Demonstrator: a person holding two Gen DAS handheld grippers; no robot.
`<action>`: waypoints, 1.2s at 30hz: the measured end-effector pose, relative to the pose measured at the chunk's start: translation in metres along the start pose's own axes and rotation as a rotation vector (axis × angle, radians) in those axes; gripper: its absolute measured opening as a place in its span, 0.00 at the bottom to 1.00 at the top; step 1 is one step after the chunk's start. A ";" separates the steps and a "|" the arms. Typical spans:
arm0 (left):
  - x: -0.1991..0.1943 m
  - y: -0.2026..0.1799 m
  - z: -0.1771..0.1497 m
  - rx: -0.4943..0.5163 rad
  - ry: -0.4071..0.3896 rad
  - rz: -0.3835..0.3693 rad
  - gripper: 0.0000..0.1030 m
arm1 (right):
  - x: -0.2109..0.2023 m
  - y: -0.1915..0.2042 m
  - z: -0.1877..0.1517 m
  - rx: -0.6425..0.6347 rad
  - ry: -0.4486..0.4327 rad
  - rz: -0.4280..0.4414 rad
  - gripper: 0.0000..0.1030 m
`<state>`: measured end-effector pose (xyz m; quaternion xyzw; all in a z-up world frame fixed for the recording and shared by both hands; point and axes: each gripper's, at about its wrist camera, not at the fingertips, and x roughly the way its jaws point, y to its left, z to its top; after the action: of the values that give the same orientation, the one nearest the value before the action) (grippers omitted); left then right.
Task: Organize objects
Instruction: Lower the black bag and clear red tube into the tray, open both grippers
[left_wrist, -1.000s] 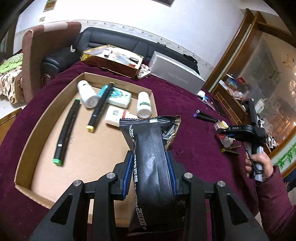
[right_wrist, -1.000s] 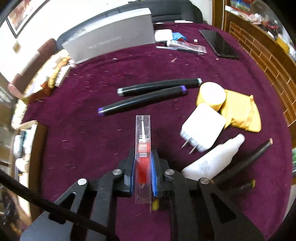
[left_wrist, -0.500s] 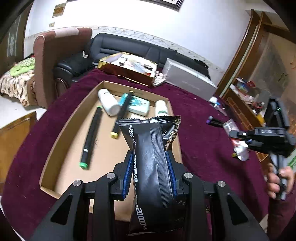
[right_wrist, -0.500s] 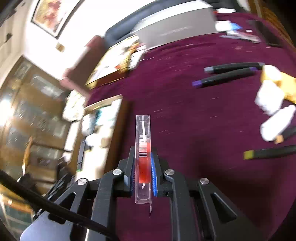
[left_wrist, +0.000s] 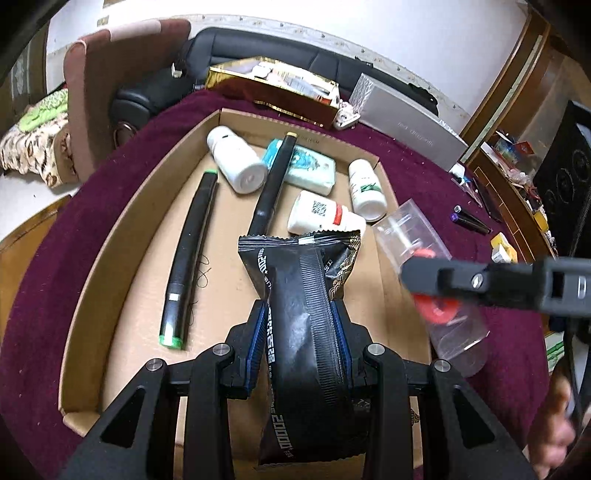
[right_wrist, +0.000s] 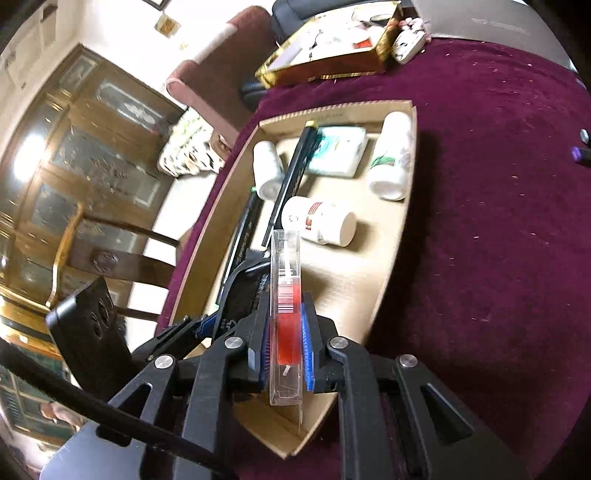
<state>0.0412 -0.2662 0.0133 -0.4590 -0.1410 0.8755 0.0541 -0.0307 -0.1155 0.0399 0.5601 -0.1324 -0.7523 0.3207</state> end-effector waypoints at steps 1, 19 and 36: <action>0.003 0.001 0.001 -0.001 0.010 0.009 0.28 | 0.005 0.002 0.000 -0.006 0.008 -0.013 0.11; 0.015 0.007 0.017 0.006 -0.019 0.048 0.28 | 0.022 -0.012 0.000 -0.028 0.034 -0.195 0.11; 0.011 -0.007 0.006 0.062 -0.007 0.044 0.29 | 0.024 -0.009 -0.001 -0.033 0.036 -0.222 0.11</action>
<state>0.0298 -0.2577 0.0098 -0.4569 -0.1040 0.8821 0.0486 -0.0365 -0.1232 0.0163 0.5794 -0.0513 -0.7751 0.2467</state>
